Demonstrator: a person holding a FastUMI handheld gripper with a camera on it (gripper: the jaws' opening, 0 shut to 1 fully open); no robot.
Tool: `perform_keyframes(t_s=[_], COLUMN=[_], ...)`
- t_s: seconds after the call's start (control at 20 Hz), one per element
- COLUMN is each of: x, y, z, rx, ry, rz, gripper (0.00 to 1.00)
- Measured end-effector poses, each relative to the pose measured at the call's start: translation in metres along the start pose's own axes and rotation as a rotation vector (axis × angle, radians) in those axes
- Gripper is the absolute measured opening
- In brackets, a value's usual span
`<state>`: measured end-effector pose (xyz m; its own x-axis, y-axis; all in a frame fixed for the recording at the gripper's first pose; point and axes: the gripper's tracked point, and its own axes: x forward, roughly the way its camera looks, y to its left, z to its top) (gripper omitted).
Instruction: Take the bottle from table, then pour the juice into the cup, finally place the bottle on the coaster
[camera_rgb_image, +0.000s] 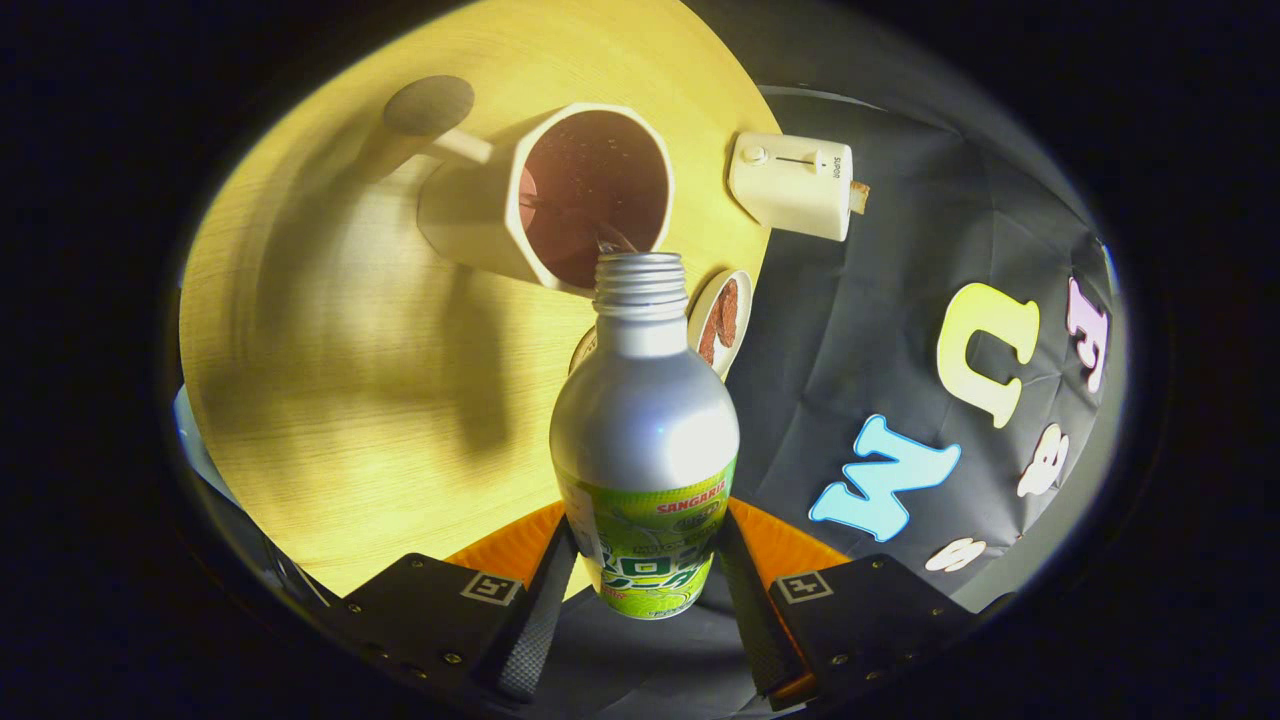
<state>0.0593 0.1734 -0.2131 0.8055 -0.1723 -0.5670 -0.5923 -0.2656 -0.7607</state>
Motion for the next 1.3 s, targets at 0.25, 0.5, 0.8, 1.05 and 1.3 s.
perform_keyframes(t_s=[0.25, 0.5, 0.8, 1.05, 1.3], x=[0.0, 0.001, -0.001, -0.002, 0.0], y=[-0.003, -0.008, -0.013, -0.019, -0.025], z=[0.0, -0.001, -0.006, -0.008, -0.008], rx=[-0.017, -0.047, -0.085, -0.118, -0.148], ry=[0.007, 0.018, 0.042, 0.051, 0.058], rz=[0.0, -0.004, -0.006, -0.014, -0.018], gripper=[0.77, 0.77, 0.77, 0.77, 0.77])
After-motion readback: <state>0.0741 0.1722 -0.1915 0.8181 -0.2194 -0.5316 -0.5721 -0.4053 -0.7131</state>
